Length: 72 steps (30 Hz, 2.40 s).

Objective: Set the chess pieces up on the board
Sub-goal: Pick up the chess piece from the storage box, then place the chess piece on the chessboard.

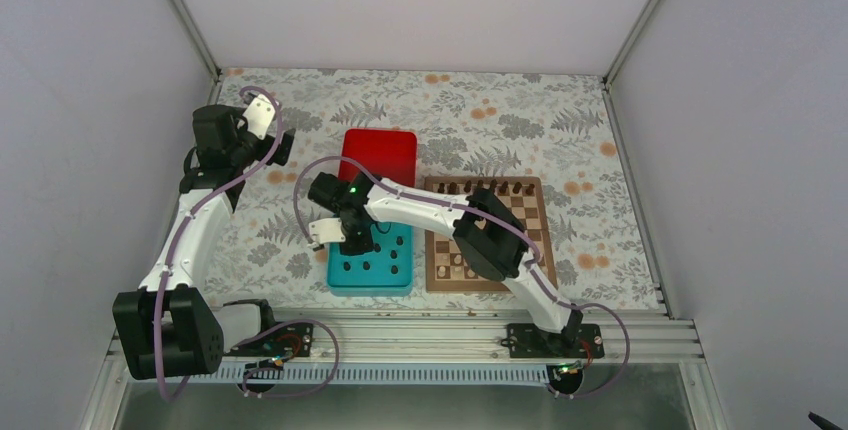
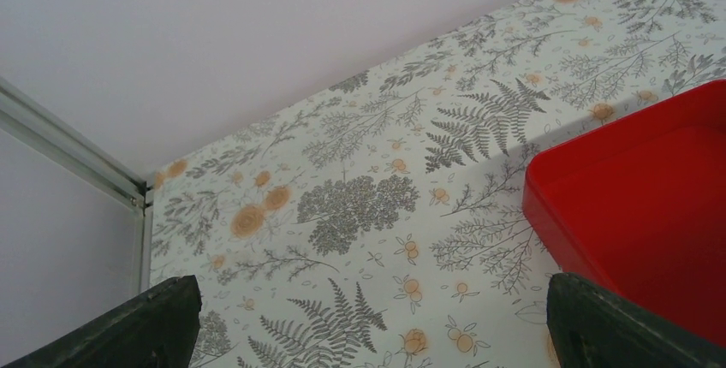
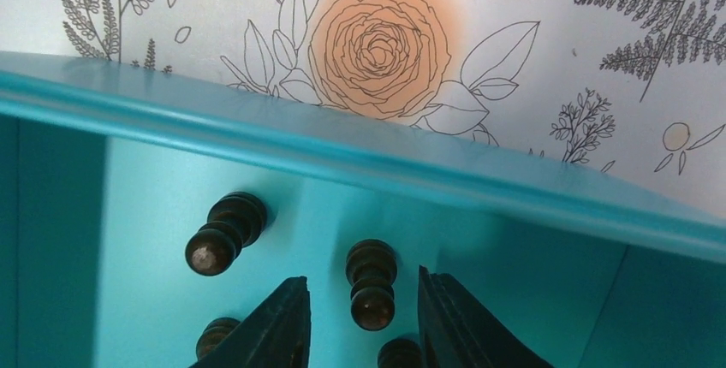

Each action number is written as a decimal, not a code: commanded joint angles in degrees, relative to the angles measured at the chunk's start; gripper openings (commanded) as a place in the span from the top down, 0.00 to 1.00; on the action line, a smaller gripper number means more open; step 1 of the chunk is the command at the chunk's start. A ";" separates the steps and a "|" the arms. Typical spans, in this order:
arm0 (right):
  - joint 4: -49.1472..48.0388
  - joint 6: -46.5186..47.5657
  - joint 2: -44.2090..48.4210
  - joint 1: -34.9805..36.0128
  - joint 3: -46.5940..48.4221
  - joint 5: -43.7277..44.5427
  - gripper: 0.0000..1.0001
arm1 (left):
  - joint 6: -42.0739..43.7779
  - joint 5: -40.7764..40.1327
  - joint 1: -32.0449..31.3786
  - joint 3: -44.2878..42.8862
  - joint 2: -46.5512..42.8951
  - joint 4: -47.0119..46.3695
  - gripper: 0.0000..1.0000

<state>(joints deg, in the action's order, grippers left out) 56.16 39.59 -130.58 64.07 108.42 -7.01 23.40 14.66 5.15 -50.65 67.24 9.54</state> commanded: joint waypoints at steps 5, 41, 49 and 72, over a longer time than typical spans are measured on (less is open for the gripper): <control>-0.99 0.23 -2.91 0.27 2.05 -0.66 0.74 | -0.01 2.13 0.29 0.38 0.57 -0.32 0.00; -0.44 -1.89 24.22 -25.46 -22.64 -0.48 0.94 | -0.19 2.14 0.30 0.03 0.61 -0.05 0.00; -3.57 -2.05 20.38 -27.77 -24.22 0.12 0.94 | -0.23 2.14 0.30 0.03 0.35 0.04 0.00; -3.63 -1.36 16.81 -31.29 -23.71 -1.32 0.93 | -0.11 2.44 0.30 0.20 0.63 -0.05 0.00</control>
<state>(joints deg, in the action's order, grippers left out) 52.66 38.02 -112.71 33.23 84.68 -6.85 23.38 15.75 5.15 -50.65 67.26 9.56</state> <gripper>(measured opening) 0.099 0.999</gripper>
